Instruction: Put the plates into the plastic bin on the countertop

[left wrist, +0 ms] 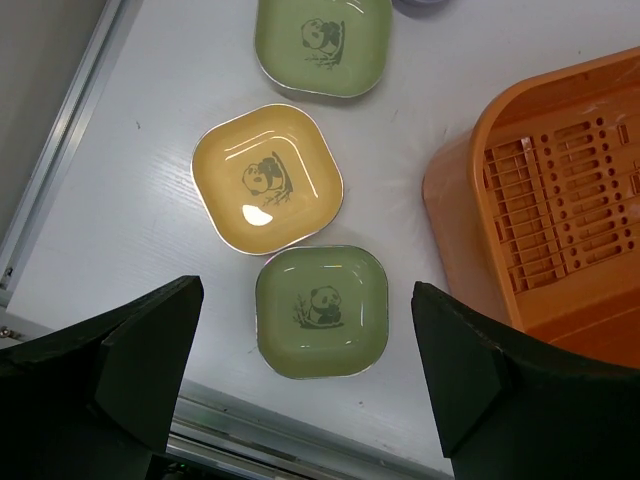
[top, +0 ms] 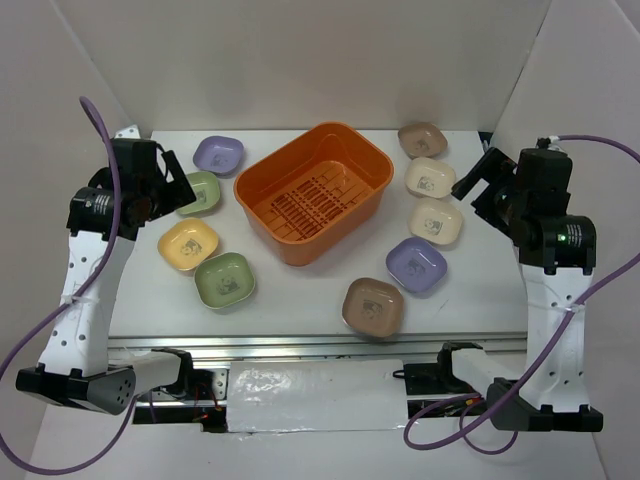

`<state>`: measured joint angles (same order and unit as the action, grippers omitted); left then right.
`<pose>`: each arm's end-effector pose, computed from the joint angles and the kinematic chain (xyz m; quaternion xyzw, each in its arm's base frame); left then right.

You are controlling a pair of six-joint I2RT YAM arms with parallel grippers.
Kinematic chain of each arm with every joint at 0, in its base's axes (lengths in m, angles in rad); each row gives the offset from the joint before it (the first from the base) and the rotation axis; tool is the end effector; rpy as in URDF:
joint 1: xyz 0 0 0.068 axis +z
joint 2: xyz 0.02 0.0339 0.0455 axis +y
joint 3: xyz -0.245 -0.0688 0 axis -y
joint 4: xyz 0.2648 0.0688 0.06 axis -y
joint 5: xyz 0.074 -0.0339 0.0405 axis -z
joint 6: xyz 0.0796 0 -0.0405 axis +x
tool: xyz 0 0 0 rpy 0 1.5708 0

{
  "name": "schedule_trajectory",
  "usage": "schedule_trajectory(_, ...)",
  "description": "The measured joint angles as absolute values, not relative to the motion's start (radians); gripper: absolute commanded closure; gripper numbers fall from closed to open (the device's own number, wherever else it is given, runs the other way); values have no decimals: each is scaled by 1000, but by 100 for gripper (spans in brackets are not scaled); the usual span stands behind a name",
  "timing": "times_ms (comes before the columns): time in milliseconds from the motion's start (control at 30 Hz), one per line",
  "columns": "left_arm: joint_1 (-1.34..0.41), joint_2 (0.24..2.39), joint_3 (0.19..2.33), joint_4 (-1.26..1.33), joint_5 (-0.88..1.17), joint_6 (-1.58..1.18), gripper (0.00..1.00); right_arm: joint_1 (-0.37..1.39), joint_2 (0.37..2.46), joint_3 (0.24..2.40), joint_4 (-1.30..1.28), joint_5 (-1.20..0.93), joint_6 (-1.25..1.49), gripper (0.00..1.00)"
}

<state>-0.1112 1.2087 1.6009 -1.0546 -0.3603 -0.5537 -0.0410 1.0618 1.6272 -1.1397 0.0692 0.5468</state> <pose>0.2735 -0.0023 0.4079 -0.2707 0.8453 0.0113 0.4606 0.2204 -0.0146 0.4366 0.2701 0.8355 0.0901 0.4700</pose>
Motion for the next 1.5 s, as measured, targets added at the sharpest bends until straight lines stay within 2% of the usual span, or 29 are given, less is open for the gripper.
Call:
schedule_trajectory(333,-111,1209,1642,-1054,-353,-558,1,-57,999,1469,-1116,100,613,0)
schedule_trajectory(633,-97,1238,1609,-1069,-332,-558,1,-84,1004,956,-1002,89,713,3)
schedule_trajectory(900,-77,1267,1570,-1085,-256,-552,1,-100,1080,747,-826,89,772,10)
schedule_trajectory(1000,-72,1267,1556,-1084,-240,-551,1,-102,1144,701,-768,89,778,17)
schedule_trajectory(1067,-68,1267,1549,-1085,-232,-550,1,-103,1197,692,-731,89,779,28)
schedule_trajectory(1100,-66,1269,1548,-1085,-229,-550,1,-103,1228,693,-705,89,781,39)
schedule_trajectory(1167,-63,1269,1548,-1084,-223,-549,1,-103,1274,693,-668,90,781,49)
schedule_trajectory(1200,-61,1269,1548,-1084,-222,-549,1,-103,1296,693,-651,90,781,62)
schedule_trajectory(1333,-48,1268,1535,-1082,-221,-549,1,-96,1325,689,-616,90,781,77)
schedule_trajectory(1433,-36,1267,1514,-1083,-221,-548,1,-91,1317,680,-603,88,780,100)
schedule_trajectory(1500,-28,1265,1504,-1083,-221,-549,1,-88,1302,680,-596,75,787,100)
